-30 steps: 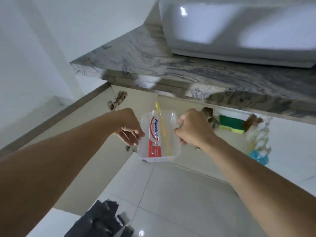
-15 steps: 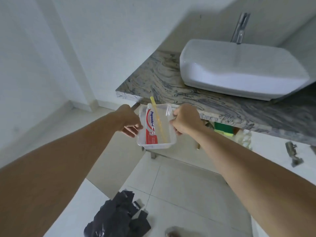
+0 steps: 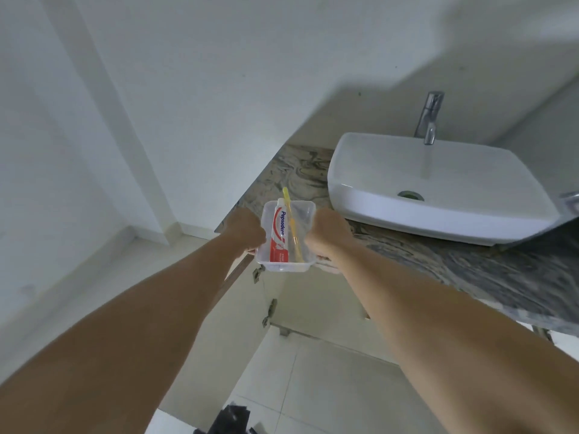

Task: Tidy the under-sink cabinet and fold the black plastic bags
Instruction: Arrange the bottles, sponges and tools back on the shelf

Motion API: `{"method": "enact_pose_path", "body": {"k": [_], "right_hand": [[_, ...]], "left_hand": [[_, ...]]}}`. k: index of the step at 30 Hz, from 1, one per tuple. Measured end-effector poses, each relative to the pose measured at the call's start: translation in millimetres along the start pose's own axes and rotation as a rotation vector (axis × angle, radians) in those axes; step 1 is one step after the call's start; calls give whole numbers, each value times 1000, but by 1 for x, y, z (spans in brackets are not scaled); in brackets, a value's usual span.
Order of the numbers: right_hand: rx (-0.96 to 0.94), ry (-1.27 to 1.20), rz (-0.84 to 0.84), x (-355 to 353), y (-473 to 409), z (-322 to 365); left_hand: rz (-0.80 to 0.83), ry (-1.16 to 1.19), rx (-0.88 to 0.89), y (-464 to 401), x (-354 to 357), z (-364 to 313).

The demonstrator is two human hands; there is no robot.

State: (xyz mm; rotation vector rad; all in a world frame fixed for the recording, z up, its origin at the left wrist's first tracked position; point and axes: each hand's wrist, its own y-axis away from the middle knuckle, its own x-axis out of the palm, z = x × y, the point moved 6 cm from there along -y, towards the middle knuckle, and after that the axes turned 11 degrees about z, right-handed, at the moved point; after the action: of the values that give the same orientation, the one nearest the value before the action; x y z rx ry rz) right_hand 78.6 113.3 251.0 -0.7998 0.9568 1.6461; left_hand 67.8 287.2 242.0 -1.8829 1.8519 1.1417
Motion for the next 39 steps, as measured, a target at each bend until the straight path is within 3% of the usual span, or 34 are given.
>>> {"method": "enact_pose_path", "body": {"k": [6, 14, 39], "right_hand": [[25, 70, -40, 2, -79, -2], [82, 47, -85, 13, -146, -27], [148, -151, -34, 36, -147, -52]], "left_hand": [[-89, -54, 9, -74, -2, -16], [-22, 42, 38, -147, 17, -25], [-115, 64, -53, -166, 36, -7]]}}
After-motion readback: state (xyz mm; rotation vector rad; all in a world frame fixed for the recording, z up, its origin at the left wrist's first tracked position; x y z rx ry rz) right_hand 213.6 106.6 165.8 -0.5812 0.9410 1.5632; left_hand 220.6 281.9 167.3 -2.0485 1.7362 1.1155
